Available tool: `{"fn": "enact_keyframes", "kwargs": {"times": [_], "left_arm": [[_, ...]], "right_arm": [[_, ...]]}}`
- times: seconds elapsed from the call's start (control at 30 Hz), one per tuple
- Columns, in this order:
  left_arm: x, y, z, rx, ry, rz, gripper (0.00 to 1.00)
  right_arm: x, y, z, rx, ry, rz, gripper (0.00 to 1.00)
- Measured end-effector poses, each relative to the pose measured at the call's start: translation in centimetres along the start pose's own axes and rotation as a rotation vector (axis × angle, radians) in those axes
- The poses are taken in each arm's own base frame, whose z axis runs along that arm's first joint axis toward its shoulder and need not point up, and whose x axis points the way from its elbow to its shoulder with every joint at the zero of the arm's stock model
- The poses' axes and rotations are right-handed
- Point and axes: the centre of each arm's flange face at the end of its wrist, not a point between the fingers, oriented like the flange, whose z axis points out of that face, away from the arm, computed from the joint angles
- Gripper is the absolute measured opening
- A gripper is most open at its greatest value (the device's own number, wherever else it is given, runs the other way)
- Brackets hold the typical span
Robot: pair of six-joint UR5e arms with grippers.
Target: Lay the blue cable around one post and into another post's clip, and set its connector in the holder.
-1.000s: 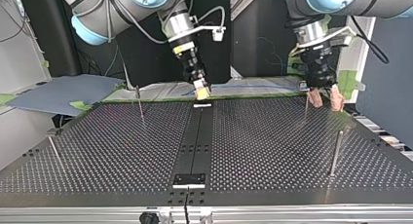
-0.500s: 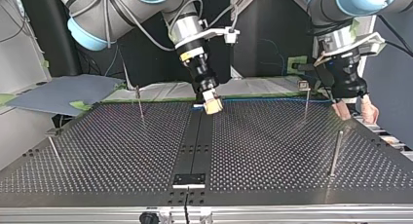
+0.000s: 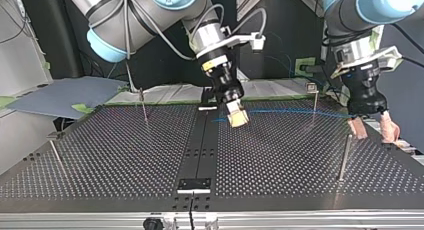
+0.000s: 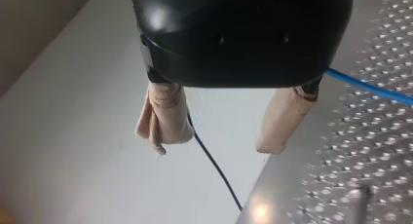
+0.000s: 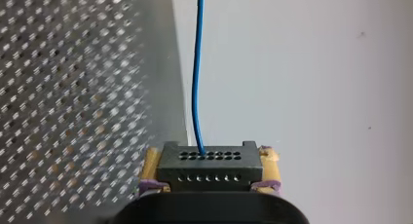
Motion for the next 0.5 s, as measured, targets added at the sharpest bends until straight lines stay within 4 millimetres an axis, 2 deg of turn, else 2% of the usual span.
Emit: {"fn": "enact_keyframes", "kwargs": {"times": [0.3,0.5], "left_arm": [[-0.8,-0.4,2.9,0.006,-0.022,-0.02,1.0],[-0.5,0.8,4.2,-0.021,-0.024,-0.016,1.0]], "right_arm": [[0.4,-1.3,1.6,0.015,0.024,0.008,0.01],[-0.4,-2.0,2.6,0.023,0.013,0.01,0.01]]}}
